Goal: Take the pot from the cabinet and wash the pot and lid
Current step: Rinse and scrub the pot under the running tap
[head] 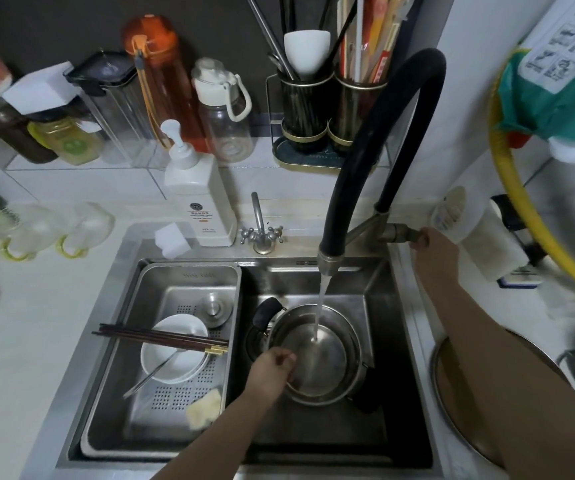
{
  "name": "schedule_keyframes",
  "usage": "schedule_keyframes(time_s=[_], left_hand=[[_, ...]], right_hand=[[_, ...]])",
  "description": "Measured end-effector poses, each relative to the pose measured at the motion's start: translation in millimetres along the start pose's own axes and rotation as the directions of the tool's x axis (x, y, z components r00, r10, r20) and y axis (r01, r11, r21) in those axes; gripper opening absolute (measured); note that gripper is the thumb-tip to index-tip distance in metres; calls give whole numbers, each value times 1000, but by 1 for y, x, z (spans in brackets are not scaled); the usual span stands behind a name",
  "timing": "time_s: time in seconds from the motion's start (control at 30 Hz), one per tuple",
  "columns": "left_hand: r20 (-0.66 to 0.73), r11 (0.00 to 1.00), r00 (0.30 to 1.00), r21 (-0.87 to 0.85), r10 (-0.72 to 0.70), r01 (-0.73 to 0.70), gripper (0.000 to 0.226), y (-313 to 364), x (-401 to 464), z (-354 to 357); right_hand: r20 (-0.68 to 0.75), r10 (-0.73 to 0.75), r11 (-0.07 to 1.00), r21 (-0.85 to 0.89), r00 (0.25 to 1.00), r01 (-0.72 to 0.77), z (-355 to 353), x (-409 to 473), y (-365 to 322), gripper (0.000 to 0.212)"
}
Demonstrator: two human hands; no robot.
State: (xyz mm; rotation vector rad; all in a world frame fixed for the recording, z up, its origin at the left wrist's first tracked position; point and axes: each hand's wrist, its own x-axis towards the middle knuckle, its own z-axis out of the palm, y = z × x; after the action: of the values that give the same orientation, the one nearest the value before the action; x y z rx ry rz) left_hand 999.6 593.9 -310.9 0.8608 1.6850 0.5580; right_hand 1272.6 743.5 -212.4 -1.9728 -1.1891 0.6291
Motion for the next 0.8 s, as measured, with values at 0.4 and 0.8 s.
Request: schedule_keyframes(time_s=[0.4, 0.8], left_hand=[[29, 974, 999, 226, 20, -26, 27, -5, 3, -8], [-40, 991, 997, 119, 62, -57, 61, -27, 17, 2]], right_hand=[[310, 83, 995, 26, 947, -96, 82, -185, 28, 40], [143, 654, 735, 110, 743, -669, 134, -241, 86, 28]])
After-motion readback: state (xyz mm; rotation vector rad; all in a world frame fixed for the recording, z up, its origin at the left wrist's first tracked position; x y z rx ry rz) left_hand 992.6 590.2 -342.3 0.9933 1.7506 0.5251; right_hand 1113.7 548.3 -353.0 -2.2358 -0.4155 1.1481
